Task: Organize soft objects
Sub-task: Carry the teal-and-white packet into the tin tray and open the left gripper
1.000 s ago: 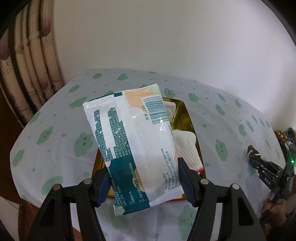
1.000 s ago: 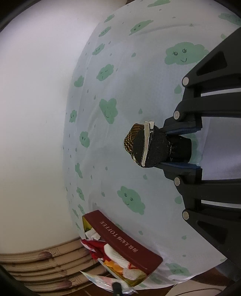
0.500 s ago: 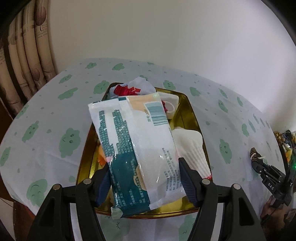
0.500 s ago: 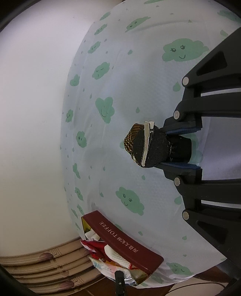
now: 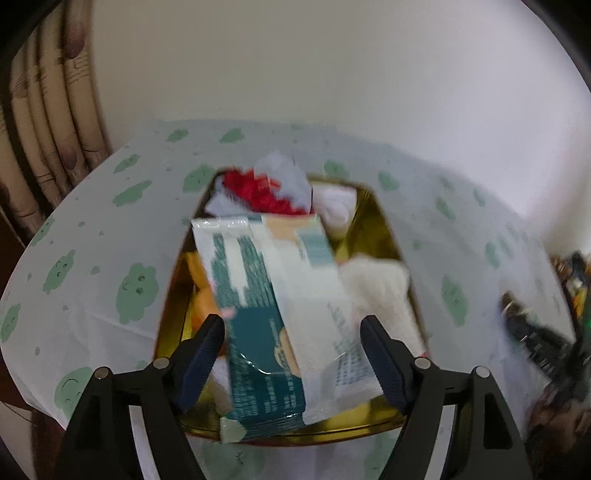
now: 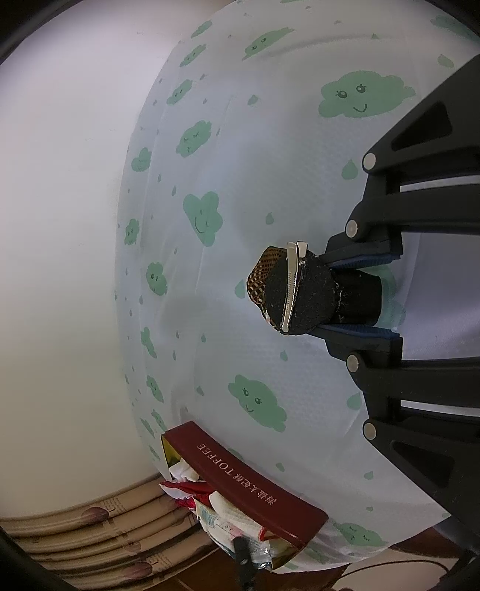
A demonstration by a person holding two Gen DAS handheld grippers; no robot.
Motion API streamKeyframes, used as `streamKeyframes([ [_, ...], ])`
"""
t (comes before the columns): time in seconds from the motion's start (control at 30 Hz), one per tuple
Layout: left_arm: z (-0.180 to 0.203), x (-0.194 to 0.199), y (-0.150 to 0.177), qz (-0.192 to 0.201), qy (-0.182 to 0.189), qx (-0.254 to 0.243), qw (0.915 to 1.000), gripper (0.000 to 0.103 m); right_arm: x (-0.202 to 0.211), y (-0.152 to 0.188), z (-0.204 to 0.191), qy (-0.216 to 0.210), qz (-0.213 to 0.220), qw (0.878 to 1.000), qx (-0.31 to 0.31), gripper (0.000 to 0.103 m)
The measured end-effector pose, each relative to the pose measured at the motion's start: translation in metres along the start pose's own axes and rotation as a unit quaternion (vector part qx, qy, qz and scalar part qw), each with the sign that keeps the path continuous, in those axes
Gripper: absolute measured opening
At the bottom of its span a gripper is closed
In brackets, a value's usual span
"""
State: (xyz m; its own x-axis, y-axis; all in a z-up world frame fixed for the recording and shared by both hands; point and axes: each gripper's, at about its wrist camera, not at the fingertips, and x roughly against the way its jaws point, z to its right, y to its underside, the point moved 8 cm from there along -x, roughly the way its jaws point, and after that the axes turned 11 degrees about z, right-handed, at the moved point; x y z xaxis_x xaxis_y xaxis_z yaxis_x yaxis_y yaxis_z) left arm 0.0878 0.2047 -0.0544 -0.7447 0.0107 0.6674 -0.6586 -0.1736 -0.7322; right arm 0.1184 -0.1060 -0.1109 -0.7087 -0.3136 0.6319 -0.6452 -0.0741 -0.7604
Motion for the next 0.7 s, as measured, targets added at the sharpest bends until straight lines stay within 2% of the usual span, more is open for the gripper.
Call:
streamKeyframes([
  [0.07,0.000,0.009,-0.008,0.019,0.001,-0.003,0.9998,0.078,-0.001,0.001,0.000,-0.001,-0.003,1.000,0.000,0.023],
  [0.13,-0.004,0.010,-0.010,0.022,-0.012,-0.007,0.9997,0.078,-0.001,0.001,-0.001,-0.001,-0.004,1.000,0.001,0.024],
  [0.17,-0.007,0.010,-0.010,0.019,-0.015,0.001,0.9997,0.078,0.000,0.001,-0.001,-0.001,-0.003,1.000,0.000,0.024],
  [0.27,-0.014,0.015,-0.006,0.008,0.007,0.045,0.9989,0.078,-0.001,0.001,-0.001,-0.001,-0.002,1.000,0.000,0.024],
  [0.37,-0.016,0.025,-0.001,0.005,-0.010,0.056,0.9984,0.078,-0.001,0.001,-0.001,-0.001,-0.002,1.000,-0.001,0.024],
  [0.53,-0.015,0.049,0.005,0.021,-0.053,0.039,0.9976,0.078,-0.001,-0.001,-0.010,0.000,-0.007,1.000,0.019,0.024],
  [0.7,-0.014,0.060,0.018,0.017,-0.058,0.040,0.9974,0.078,0.009,-0.025,-0.038,-0.027,0.009,0.999,0.016,0.024],
])
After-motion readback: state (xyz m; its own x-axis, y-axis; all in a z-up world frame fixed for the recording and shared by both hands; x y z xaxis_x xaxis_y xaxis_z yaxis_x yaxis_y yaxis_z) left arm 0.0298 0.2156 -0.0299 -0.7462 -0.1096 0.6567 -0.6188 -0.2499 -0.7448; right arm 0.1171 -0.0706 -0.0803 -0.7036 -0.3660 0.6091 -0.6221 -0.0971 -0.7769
